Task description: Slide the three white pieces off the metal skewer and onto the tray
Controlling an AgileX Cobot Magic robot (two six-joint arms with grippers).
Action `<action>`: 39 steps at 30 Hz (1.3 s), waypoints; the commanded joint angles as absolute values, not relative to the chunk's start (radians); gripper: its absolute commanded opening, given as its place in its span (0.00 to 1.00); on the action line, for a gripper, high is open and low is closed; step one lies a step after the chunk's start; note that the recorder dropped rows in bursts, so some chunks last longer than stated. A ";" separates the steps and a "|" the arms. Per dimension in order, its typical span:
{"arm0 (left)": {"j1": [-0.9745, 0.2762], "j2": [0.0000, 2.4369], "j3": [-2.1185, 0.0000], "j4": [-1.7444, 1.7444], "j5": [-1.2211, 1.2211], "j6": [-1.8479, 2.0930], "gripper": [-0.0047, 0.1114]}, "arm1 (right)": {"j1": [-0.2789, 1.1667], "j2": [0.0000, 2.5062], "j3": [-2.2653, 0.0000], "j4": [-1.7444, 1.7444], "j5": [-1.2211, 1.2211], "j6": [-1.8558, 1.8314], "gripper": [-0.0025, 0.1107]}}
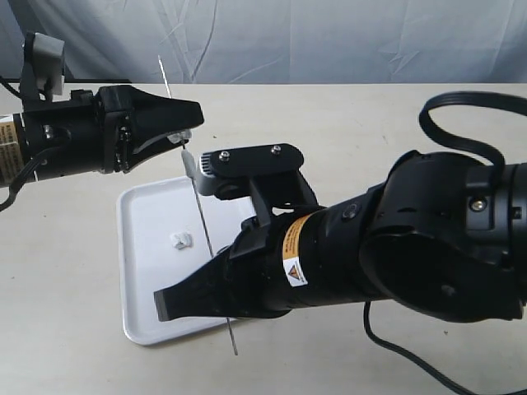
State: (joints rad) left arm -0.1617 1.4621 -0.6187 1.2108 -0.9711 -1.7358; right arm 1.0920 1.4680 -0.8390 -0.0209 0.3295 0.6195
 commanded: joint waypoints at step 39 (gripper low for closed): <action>-0.170 1.460 -0.620 1.207 -0.966 -1.724 0.15 | 1.088 1.465 -0.842 -0.029 0.364 0.597 0.02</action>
State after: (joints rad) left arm -0.1617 1.4621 -0.6187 1.2165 -0.9560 -1.7276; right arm 1.0920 1.4680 -0.8390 -0.0209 0.3631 0.6047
